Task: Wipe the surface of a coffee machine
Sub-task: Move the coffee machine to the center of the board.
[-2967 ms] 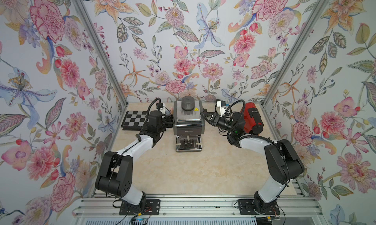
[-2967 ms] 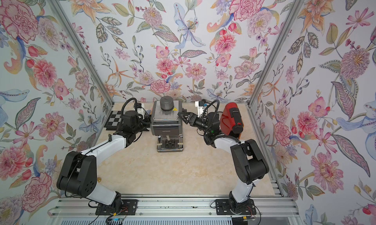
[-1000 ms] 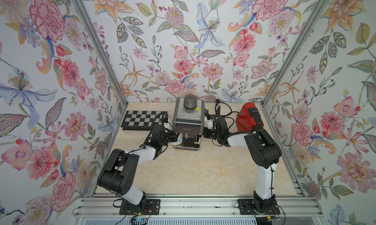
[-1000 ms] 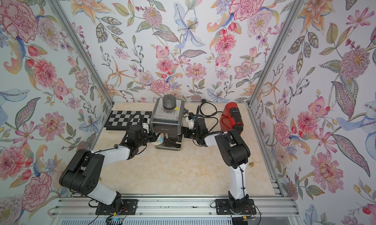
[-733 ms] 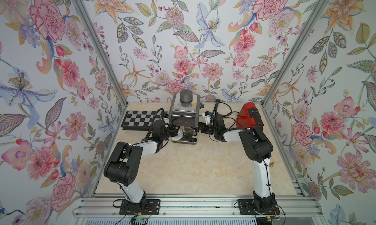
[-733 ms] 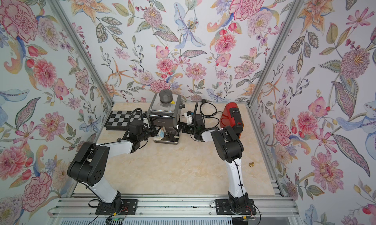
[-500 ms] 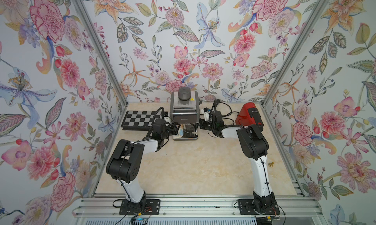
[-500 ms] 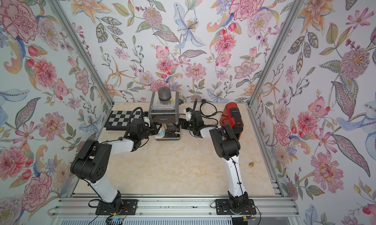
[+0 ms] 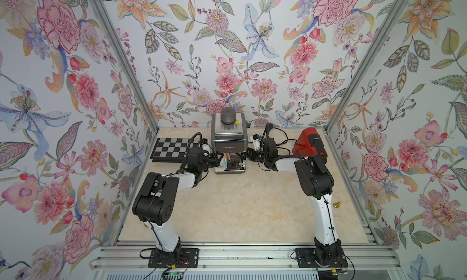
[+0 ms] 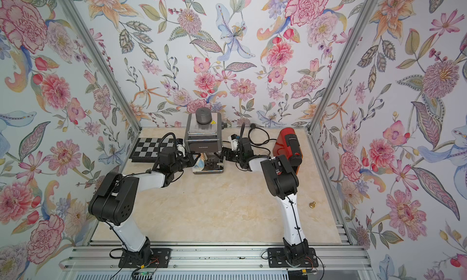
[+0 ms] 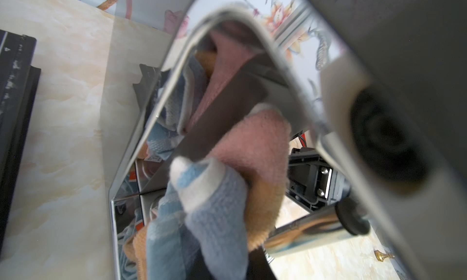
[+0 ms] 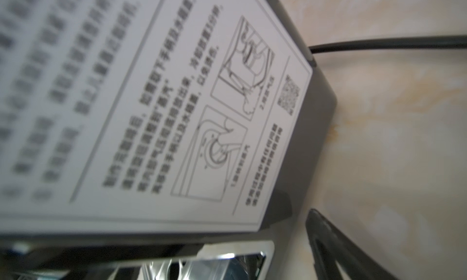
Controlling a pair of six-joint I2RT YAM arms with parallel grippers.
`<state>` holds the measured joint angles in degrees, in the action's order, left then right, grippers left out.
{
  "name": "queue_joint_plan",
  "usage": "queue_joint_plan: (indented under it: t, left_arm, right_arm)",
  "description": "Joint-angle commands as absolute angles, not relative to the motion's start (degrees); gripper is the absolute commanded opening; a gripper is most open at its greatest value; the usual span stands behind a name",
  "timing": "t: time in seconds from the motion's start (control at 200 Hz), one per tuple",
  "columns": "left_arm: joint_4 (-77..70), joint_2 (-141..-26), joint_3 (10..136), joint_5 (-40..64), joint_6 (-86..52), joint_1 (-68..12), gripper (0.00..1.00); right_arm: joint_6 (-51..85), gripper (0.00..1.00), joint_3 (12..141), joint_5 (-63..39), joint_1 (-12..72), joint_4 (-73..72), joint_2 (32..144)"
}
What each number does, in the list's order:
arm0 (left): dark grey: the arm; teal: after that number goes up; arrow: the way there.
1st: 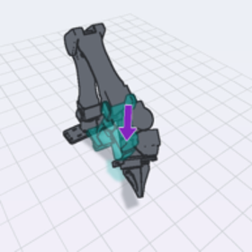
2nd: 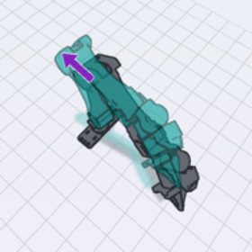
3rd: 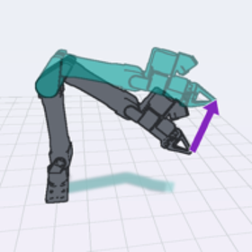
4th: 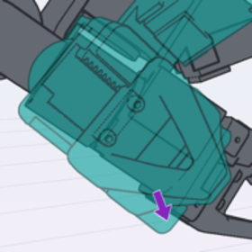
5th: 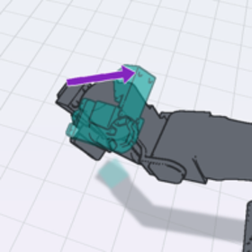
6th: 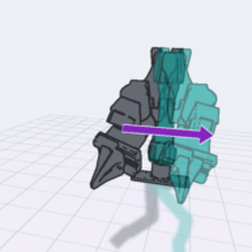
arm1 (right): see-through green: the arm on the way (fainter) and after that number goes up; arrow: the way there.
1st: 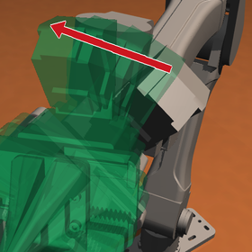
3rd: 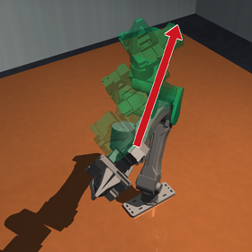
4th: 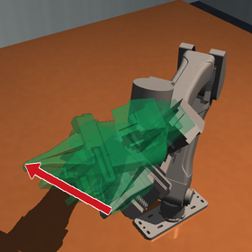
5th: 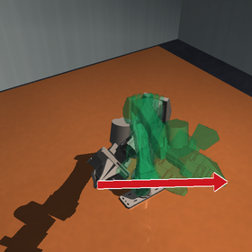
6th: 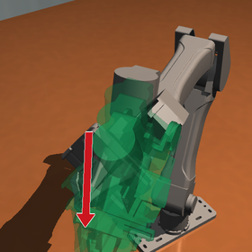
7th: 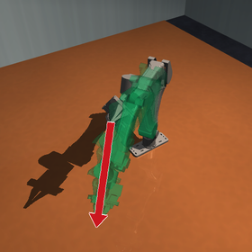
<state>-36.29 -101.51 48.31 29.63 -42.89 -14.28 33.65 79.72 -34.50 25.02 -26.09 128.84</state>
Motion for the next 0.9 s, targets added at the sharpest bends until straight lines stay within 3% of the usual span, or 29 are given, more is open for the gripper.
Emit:
queue_joint_plan:
  t: [0.0, 0.255, 0.57, 0.705, 0.896]
  left_arm:
    - [-39.24, -100.72, 48.89, 29.14, -43.35, -12.86, 0.0]
    - [-40.39, -93.62, 40.78, 25.62, -45.08, -12.43, 0.0]
    - [-23.63, -66.45, 31.86, 13.13, -39.23, -12.92, 0.0]
    - [-15.88, -56.58, 33.48, 8.17, -35.37, -21.29, 0.0]
    - [-9.41, -53.48, 39.48, -3.48, -31.15, -41.59, 0.0]
  right_arm:
    - [30.91, 0.97, 75.99, -32.91, 23.87, -23.9, 122.03]
    - [24.83, 0.97, 69.96, -32.55, 20.54, -14.5, 109.74]
    - [21.14, 0.99, 67.71, -31.95, 19.39, -3.33, 89.0]
    - [22.98, 0.99, 67.49, -33.8, 13.43, -0.74, 81.77]
    - [24.07, 1.0, 69.21, -37.33, 2.58, 2.19, 76.4]
